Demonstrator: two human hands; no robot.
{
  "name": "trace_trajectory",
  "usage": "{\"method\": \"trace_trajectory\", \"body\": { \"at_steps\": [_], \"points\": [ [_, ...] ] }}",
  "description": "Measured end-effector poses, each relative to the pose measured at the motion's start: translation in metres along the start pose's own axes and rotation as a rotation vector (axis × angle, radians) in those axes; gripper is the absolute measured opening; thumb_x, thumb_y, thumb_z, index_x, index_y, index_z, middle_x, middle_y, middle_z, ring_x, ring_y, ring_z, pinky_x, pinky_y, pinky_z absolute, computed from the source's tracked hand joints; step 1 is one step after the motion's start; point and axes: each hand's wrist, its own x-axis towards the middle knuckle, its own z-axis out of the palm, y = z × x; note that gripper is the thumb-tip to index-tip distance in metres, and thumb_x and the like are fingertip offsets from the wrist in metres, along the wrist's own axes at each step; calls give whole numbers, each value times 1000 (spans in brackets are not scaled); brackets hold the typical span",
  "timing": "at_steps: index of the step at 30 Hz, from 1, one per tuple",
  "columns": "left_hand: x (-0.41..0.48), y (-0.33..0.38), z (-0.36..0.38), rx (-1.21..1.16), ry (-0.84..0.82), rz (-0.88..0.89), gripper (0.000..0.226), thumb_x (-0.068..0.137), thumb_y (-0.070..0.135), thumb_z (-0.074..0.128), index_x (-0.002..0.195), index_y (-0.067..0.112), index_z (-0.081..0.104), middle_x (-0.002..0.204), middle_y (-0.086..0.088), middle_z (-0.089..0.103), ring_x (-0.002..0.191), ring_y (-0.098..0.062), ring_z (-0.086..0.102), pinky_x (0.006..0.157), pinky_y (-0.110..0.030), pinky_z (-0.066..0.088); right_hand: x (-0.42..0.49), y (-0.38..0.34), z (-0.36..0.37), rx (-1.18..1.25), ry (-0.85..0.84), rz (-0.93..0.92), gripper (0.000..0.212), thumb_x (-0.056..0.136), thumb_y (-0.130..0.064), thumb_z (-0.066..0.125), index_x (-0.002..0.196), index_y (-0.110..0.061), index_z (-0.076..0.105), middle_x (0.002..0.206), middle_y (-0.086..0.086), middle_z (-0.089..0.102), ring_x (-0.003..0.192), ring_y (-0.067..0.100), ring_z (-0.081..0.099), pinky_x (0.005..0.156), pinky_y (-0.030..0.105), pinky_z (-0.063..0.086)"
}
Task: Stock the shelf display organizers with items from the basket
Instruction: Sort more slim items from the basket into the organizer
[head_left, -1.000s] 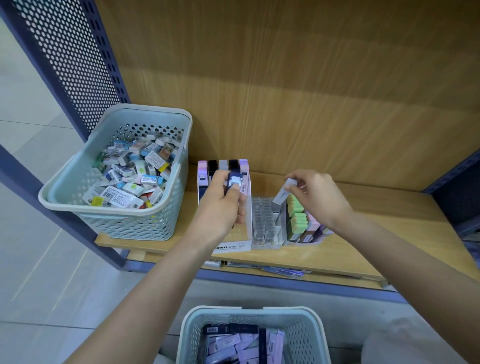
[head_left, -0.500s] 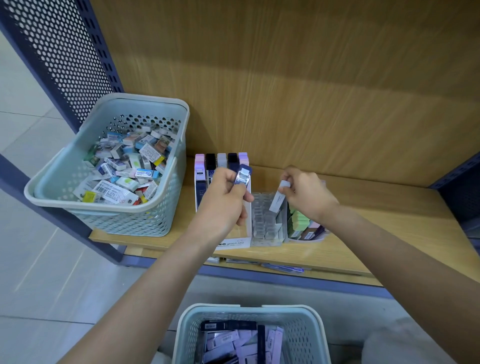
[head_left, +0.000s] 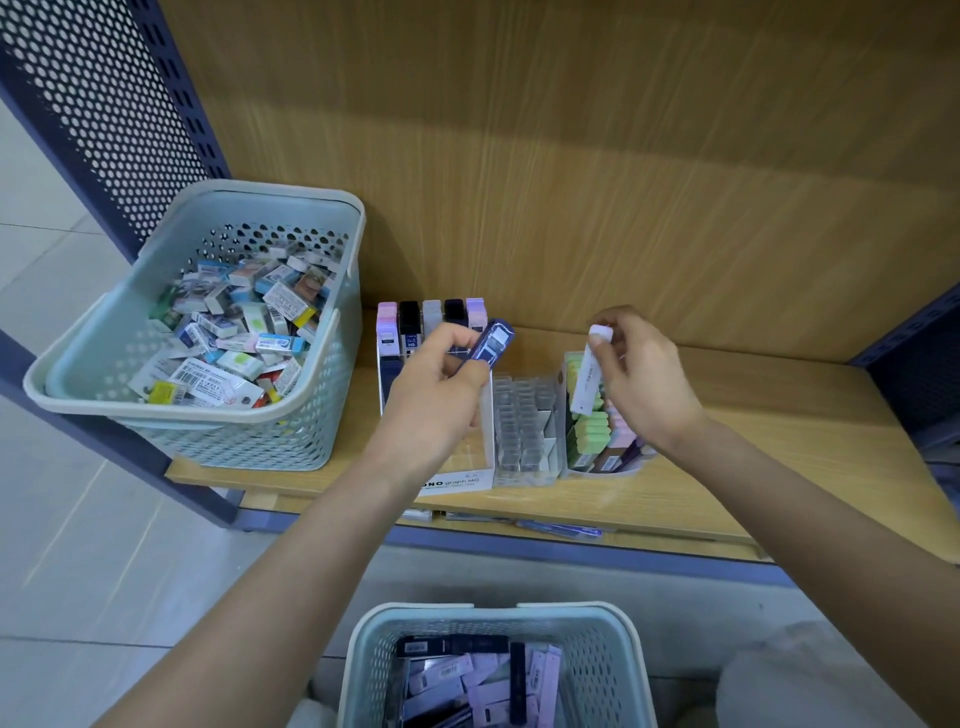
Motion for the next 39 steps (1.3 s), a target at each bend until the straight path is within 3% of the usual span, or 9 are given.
{"method": "trace_trajectory", "body": {
  "at_steps": [5,9,14,18,21,23,30,35,39],
  "points": [
    [2,-1,-8,-6,106,32,24,97,10,42,95,30,54,75,3,52,60,-13,51,58,-25,45,-6,-14,-10,116,-9,-81,8,91,-21,60,98,-23,56,86,-13,60,80,0,57,71,5,43],
    [3,-5,-22,11,215,69,23,99,10,40,101,30,50,78,8,54,64,-13,51,53,-16,44,0,-42,11,224,-59,-119,11,90,-15,62,101,-16,60,88,-11,61,81,-4,59,76,1,44],
    [6,-8,-37,24,291,81,22,99,11,41,104,28,53,75,7,54,59,-10,51,58,-22,45,17,-64,51,194,-127,-211,13,92,-13,58,105,-14,60,93,-5,61,84,7,60,83,28,52],
    [6,-8,-48,-22,309,73,31,97,6,41,92,35,52,73,10,51,60,-8,51,58,-20,44,28,-75,73,70,-163,-281,13,92,-14,57,104,-15,61,98,1,62,85,15,60,80,38,53],
    [6,-8,-56,-27,318,87,35,97,3,40,91,36,51,73,14,51,61,-6,51,57,-14,45,32,-79,85,-9,-218,-287,16,91,-13,57,107,-14,62,101,4,65,88,19,61,80,40,52],
    [5,-9,-60,-24,320,95,38,96,3,40,86,38,50,73,13,50,60,-8,51,60,-20,46,36,-82,87,-3,-168,-289,18,93,-11,53,110,-11,60,106,7,63,92,23,60,81,38,51],
    [8,-13,-68,-6,306,110,33,97,4,42,92,35,52,73,11,49,63,-14,52,64,-29,44,48,-85,76,1,37,-285,19,95,-1,43,111,-4,53,112,9,51,84,14,48,67,16,31],
    [8,-19,-77,33,288,73,23,97,9,46,100,31,52,80,6,52,62,-9,56,66,-30,46,48,-82,82,-55,-99,-308,20,95,-4,46,112,-5,57,114,11,52,93,27,59,78,38,49],
    [9,-23,-79,34,289,70,16,95,10,51,96,25,53,82,1,57,56,-4,57,60,-22,46,47,-85,83,-132,-140,-307,23,95,-10,50,116,-10,59,117,7,54,96,25,60,77,35,50]
  ]
}}
